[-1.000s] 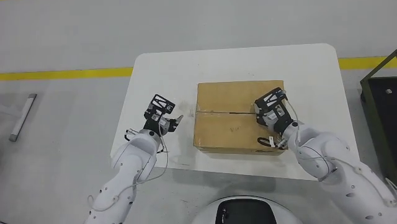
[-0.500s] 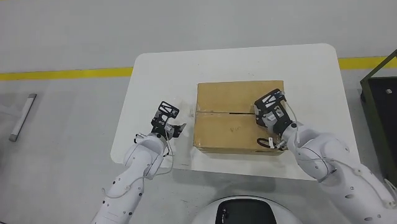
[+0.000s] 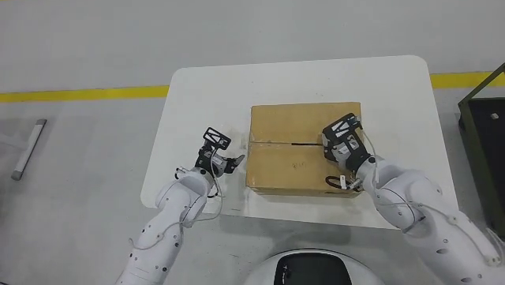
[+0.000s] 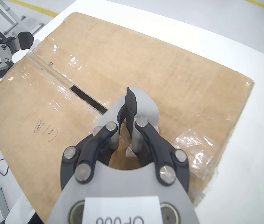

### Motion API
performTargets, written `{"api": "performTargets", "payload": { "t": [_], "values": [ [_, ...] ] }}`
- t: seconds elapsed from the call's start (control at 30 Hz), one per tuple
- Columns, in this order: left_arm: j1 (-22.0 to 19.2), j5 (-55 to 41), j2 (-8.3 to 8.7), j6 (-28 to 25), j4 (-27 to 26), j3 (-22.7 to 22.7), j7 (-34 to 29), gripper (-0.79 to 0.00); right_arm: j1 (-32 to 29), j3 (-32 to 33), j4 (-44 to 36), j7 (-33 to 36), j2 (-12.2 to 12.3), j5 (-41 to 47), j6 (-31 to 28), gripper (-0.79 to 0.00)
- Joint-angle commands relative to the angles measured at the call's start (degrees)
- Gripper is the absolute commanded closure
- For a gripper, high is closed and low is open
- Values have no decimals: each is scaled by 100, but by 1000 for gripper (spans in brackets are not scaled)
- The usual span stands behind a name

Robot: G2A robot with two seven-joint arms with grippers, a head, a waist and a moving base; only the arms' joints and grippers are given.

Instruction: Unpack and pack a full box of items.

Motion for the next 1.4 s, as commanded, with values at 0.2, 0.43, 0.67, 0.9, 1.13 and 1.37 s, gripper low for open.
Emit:
{"api": "performTargets", "payload": {
  "t": [0.2,0.43,0.67,0.9,1.13,1.37],
  "values": [
    [65,-447,-41,11,-228,-195,70,-785,-23,-6,-23,11,-25,-55,-19,0],
    [125,-650,-73,78,-423,-315,159,-785,-64,45,-50,12,-41,-61,-24,0],
    [182,-798,-114,203,-546,-381,214,-785,-106,91,-68,0,-54,-71,-61,0],
    [190,-1176,-143,138,-824,-519,129,-785,-159,130,-63,10,-69,-60,-62,0],
    [113,-1161,-193,136,-788,-432,152,-785,-195,145,-98,-15,-89,-54,-45,0],
    [-93,-1024,-268,115,-687,-219,220,-785,-242,153,-126,-28,-114,36,17,0]
  ]
}}
